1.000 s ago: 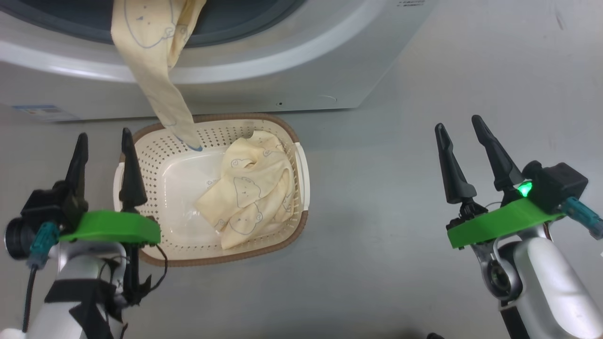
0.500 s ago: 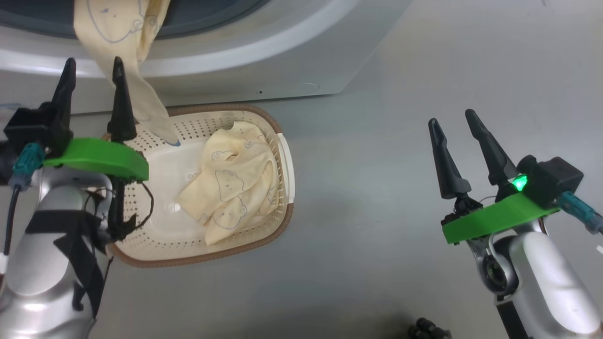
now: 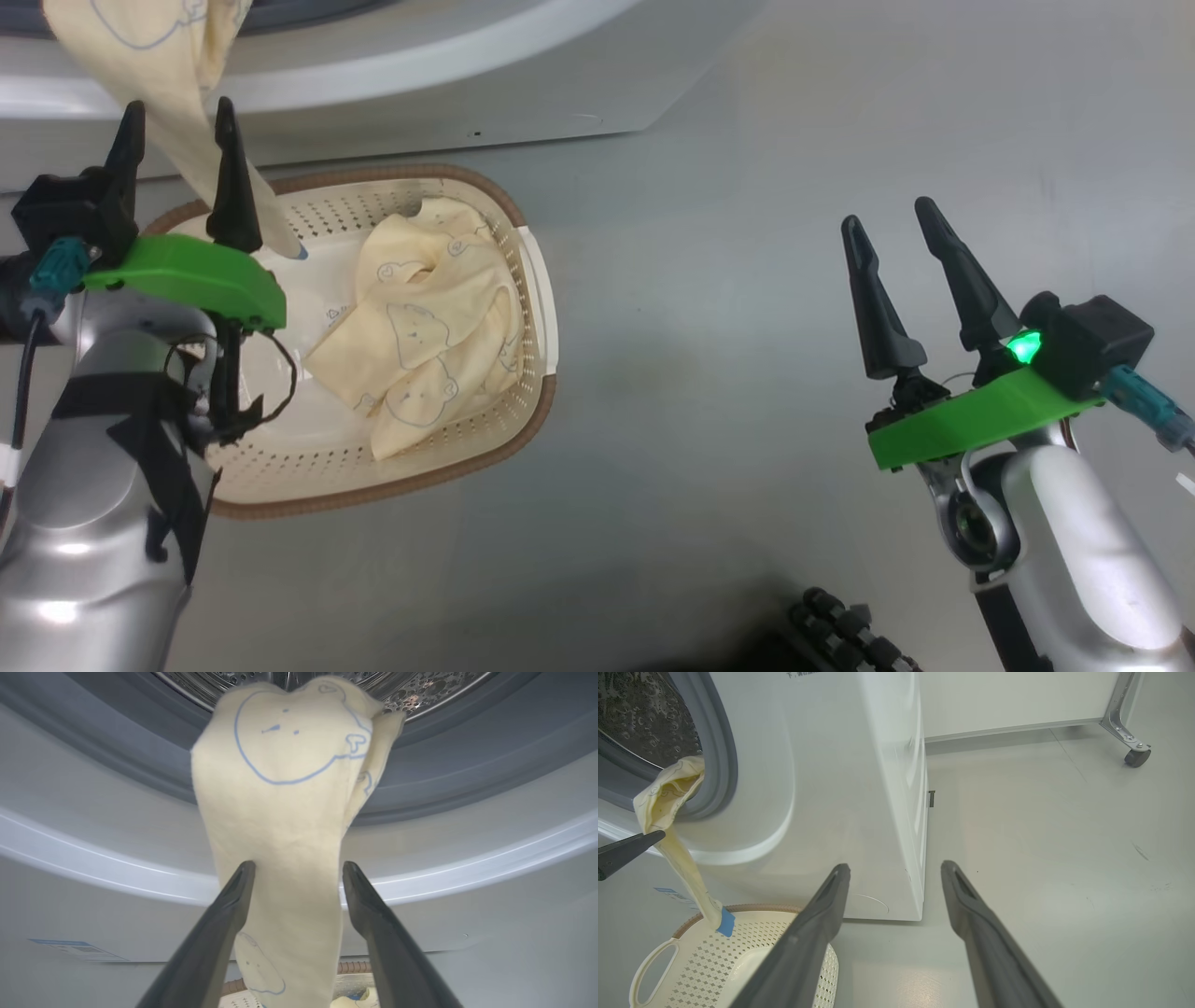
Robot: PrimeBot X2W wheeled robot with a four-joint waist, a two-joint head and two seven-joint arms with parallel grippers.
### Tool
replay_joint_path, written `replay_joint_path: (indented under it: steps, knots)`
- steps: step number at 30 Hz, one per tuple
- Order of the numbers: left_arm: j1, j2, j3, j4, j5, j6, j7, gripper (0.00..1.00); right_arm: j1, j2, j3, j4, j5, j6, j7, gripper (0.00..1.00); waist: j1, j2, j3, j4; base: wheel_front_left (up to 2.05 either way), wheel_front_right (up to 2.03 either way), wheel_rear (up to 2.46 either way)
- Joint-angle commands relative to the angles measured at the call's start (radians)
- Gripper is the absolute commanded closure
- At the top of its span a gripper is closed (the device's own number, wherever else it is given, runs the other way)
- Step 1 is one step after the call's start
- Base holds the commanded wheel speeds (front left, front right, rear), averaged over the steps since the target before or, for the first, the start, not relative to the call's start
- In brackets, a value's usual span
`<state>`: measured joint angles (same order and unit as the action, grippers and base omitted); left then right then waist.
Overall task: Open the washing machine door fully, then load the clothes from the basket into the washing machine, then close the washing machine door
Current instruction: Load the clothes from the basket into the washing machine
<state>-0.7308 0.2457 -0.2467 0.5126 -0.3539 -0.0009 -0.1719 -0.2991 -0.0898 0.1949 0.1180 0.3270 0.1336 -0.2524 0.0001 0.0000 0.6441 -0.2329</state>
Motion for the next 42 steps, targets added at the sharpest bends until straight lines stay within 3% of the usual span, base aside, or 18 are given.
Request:
replay_joint_path:
  steps: [1,11,12,13,14,22,31,42]
  knots:
    - [-0.032,0.025,0.027,-0.008,-0.006,-0.003,-0.016,0.00,0.000,0.002,0.012,-0.029,0.006,-0.003,-0.009,0.00,-0.0001,0.0000,0.020,-0.003,0.00,0.00,0.00]
    - [-0.111,0.018,0.035,0.088,-0.014,0.001,-0.044,0.02,-0.015,0.008,0.017,-0.031,0.003,-0.003,-0.009,0.00,-0.0001,0.0000,0.059,-0.009,0.00,0.00,0.00]
    - [-0.119,0.019,0.035,0.100,-0.014,0.001,-0.047,0.56,-0.017,0.008,0.018,-0.030,0.003,-0.003,-0.009,0.00,-0.0001,0.0000,0.060,-0.010,0.00,0.00,0.00]
    - [-0.127,0.019,0.035,0.113,-0.016,0.000,-0.049,0.85,-0.019,0.009,0.019,-0.029,0.003,-0.003,-0.009,0.00,-0.0001,0.0000,0.061,-0.011,0.00,0.00,0.00]
    - [-0.133,0.018,0.036,0.125,-0.018,-0.002,-0.051,1.00,-0.020,0.010,0.019,-0.029,0.004,-0.003,-0.009,0.00,-0.0001,0.0000,0.061,-0.012,0.00,0.00,0.00]
    - [-0.170,0.010,0.018,0.159,0.001,-0.013,-0.078,1.00,-0.015,0.013,0.010,-0.019,0.004,-0.003,-0.009,0.00,-0.0001,0.0000,0.032,0.004,0.00,0.00,0.00]
    - [-0.167,-0.001,-0.018,0.032,0.043,-0.009,-0.086,1.00,0.008,0.008,0.009,-0.004,0.007,-0.003,-0.009,0.00,-0.0001,0.0000,-0.047,0.043,0.00,0.00,0.00]
    - [-0.291,0.037,-0.047,0.023,0.050,-0.032,0.045,1.00,0.017,0.008,0.052,0.016,0.026,-0.003,-0.009,0.00,-0.0001,0.0000,-0.092,-0.009,0.00,0.00,0.00]
